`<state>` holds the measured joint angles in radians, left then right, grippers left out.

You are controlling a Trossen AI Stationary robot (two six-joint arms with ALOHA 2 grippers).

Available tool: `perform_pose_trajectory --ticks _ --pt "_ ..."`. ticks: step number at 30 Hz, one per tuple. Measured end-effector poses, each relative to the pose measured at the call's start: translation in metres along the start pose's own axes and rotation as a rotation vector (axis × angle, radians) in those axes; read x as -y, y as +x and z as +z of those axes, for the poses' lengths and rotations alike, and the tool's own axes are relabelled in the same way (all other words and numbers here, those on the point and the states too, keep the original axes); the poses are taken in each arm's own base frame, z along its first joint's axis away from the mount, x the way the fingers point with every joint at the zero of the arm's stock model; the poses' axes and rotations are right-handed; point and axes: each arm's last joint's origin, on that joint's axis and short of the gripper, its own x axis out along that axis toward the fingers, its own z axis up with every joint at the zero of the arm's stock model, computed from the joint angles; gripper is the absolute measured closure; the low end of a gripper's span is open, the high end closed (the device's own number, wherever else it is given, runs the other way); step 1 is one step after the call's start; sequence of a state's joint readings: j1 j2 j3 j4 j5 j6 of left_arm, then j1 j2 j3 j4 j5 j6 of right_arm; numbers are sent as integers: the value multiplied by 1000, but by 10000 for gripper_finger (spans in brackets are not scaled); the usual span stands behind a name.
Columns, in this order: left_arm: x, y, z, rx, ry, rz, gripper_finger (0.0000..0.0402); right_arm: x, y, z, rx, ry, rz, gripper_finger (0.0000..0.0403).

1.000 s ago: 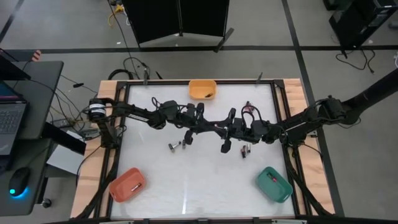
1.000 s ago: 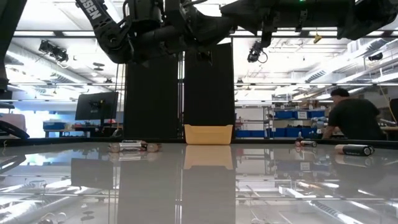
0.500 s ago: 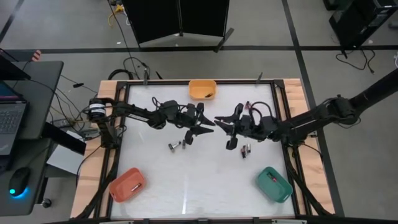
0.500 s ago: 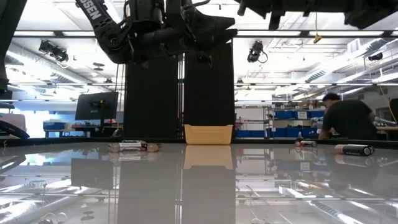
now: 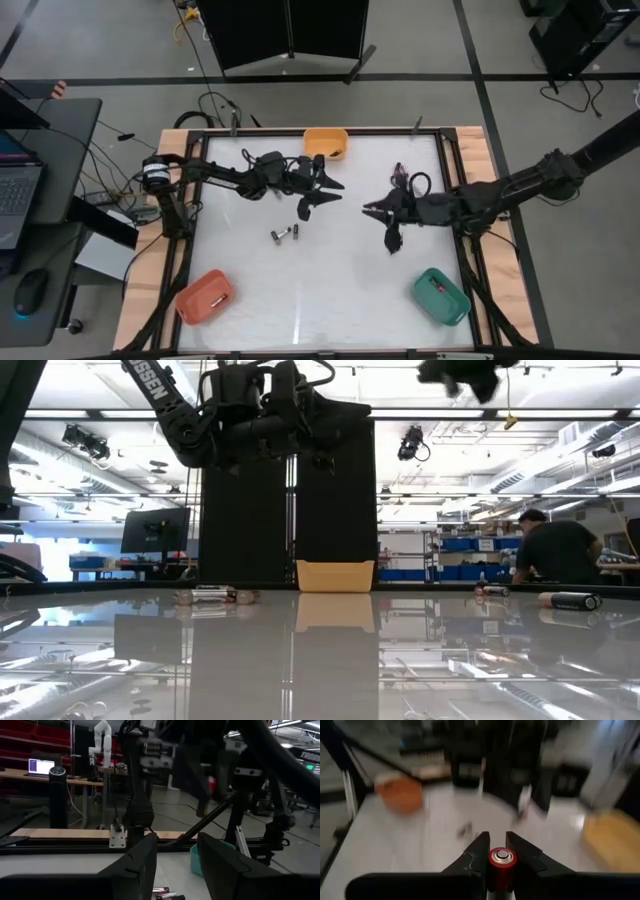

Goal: Sort batteries
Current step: Put the black-red battery into the green bin

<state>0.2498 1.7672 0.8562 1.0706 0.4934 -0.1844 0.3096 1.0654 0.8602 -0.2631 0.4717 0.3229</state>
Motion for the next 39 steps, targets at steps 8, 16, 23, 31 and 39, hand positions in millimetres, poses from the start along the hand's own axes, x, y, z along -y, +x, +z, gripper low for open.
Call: perform_pose_trajectory --ticks 8,16,23,31,39 --pt "-8 -4 2 3 12 23 253 -27 -18 -17 -407 251 44 342" --pt "-13 -7 3 1 31 8 253 -59 -31 -52 -801 507 0 342" --pt "-20 -12 5 -1 35 12 253 -88 -41 -90 -1085 553 -141 342" --pt "-24 -14 6 0 37 20 253 -105 -32 -121 -1159 513 -291 342" --pt "-23 -14 6 0 37 19 254 -112 -17 -144 -1192 417 -358 342"
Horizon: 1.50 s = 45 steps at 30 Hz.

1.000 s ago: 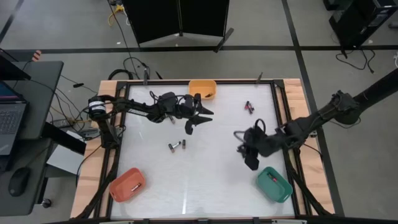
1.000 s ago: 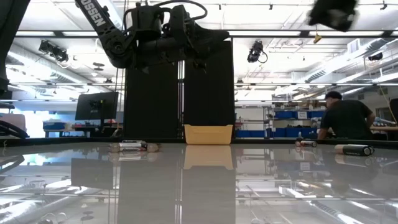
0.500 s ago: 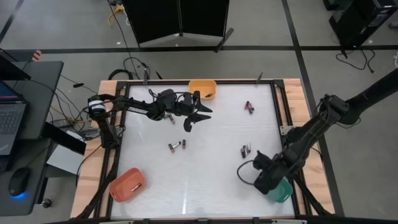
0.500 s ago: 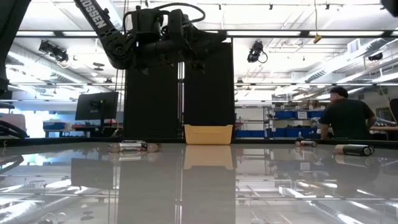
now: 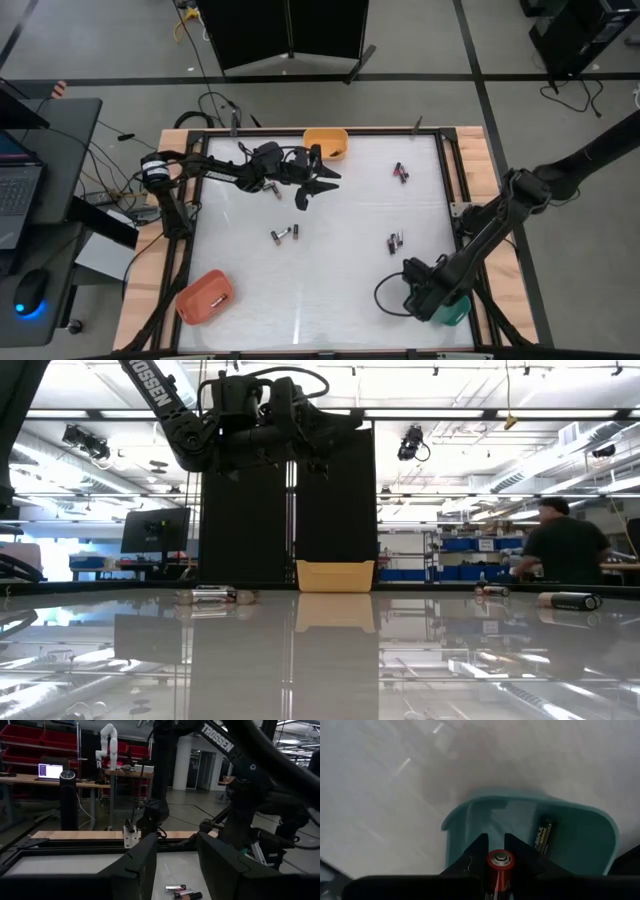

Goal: Sort batteries
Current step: Put the black-red battery into the green bin, then put the right silver battery into the orange bin

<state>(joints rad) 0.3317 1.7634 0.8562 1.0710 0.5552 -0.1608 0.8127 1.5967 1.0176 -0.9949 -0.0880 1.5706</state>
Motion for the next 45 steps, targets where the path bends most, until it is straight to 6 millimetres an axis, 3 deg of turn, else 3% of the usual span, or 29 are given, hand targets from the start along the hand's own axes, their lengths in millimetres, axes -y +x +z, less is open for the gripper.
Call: perform_pose_trajectory --ticks 7,23,36,45 --pt "0 0 0 0 0 0 254 -4 14 0 -8 -5 -54 342" --pt "0 0 0 0 0 1 254 10 42 -15 -8 12 -55 342" --pt "0 0 0 1 0 6 254 10 42 -15 -14 19 -59 308" --pt "0 0 1 8 4 5 254 4 28 -17 -32 0 -73 280"
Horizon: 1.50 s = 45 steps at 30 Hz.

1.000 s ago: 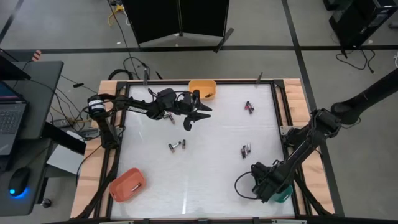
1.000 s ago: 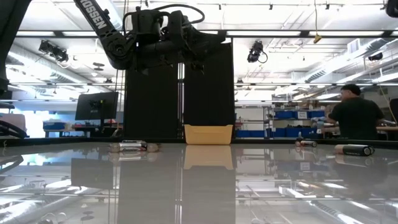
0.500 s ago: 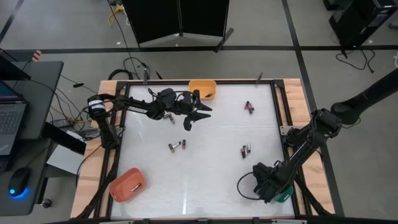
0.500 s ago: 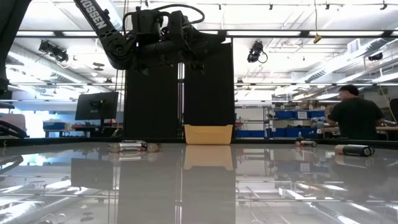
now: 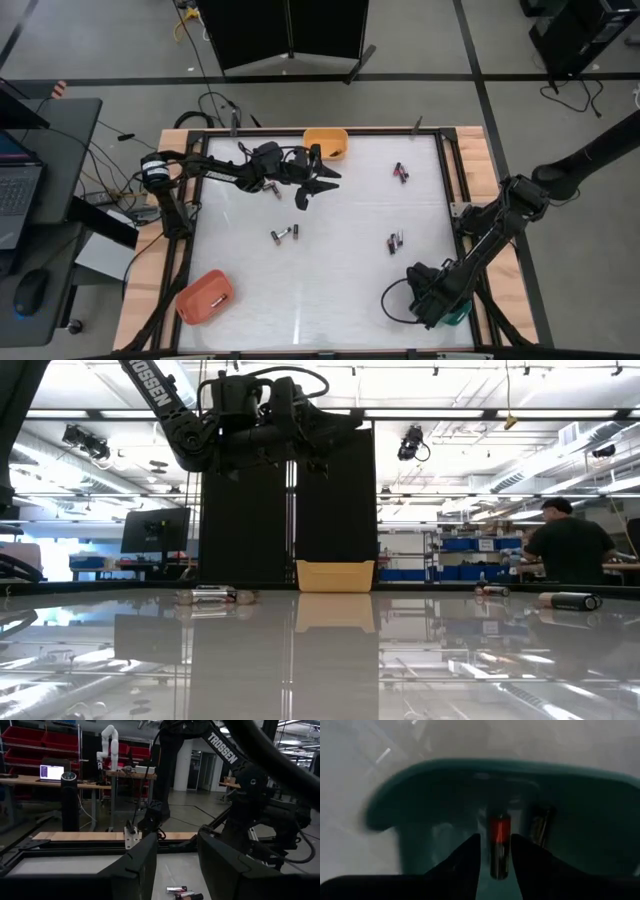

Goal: Sort batteries
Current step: Put the right silver battery into the orange bin

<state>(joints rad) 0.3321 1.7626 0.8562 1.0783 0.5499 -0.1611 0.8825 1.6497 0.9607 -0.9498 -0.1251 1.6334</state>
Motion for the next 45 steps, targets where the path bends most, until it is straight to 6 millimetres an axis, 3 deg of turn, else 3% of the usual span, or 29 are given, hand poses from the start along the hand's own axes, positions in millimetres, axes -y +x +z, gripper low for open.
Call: perform_pose_trajectory --ticks 7,12,17,20,24,32,45 --pt "0 0 2 16 10 -3 254 -10 -35 -5 -3 -44 -12 277" --pt "1 0 2 13 14 -37 254 -11 -71 -6 -4 -90 -51 311" --pt "3 -3 -5 -17 48 -45 257 2 -99 14 108 -89 -17 389" --pt "9 -8 -16 -38 79 -24 271 13 -104 35 182 -40 -1 385" --pt "23 -19 -34 -58 113 -12 295 29 -99 67 208 116 -17 371" --pt "39 -48 -51 -11 117 6 316 46 -55 118 176 347 55 359" --pt "50 -72 -62 2 123 19 316 65 -38 145 175 548 63 263"
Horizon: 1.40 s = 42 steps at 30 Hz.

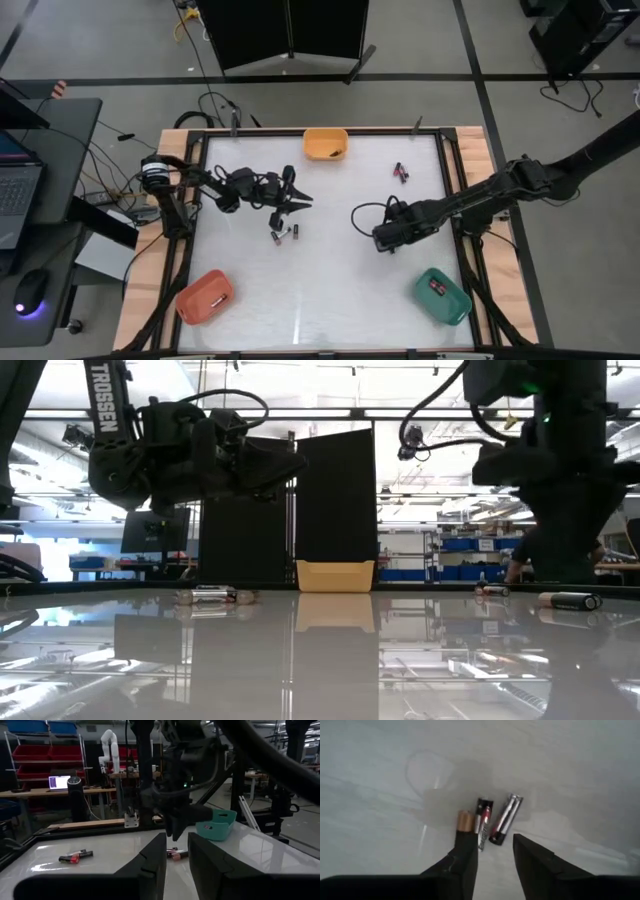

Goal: Sort batteries
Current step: Put the right silver battery into the orange bin

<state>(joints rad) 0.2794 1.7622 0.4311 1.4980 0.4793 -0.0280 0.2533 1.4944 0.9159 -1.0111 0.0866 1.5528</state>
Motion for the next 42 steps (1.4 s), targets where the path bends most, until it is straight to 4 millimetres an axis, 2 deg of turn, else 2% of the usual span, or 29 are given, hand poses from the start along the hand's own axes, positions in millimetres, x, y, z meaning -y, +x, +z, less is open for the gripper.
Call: perform_pose_trajectory --ticks 6,11,19,27,31,42 --pt "1 -1 -1 -3 1 2 317 11 16 4 -2 37 -55 254" --pt "0 -1 -1 -4 0 2 317 12 28 6 -2 43 -11 265" --pt "0 -1 -1 -4 -1 2 317 25 43 5 -4 51 -68 279" --pt "0 -1 -2 -16 -14 3 317 33 54 3 -3 35 -68 317" --pt "0 -1 -2 -16 -14 6 317 34 54 3 5 -13 -72 345" --pt "0 -1 0 1 -72 22 317 25 39 6 42 -150 -102 345"
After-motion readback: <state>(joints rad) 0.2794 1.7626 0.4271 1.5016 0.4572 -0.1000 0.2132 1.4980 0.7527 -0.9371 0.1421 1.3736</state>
